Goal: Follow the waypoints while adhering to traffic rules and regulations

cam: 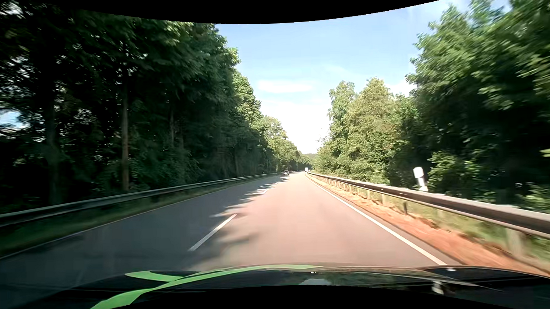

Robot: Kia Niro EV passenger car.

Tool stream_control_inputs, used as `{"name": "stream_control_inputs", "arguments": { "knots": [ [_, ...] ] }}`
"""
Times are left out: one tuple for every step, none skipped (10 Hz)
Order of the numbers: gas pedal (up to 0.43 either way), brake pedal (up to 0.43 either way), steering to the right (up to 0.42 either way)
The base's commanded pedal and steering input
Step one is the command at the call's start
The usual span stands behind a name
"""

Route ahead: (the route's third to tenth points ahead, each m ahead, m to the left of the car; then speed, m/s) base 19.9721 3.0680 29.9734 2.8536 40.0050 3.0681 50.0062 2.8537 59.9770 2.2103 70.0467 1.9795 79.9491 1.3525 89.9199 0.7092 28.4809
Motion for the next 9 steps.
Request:
{"name": "stream_control_inputs", "arguments": {
  "knots": [
    [0.189, 0.000, 0.000],
    [0.197, 0.000, 0.001],
    [0.209, 0.000, 0.001],
    [0.220, 0.000, 0.001],
    [0.228, 0.000, 0.002],
    [0.228, 0.000, 0.003],
    [0.228, 0.000, 0.003],
    [0.248, 0.000, 0.003],
    [0.260, 0.000, 0.003]
  ]
}}
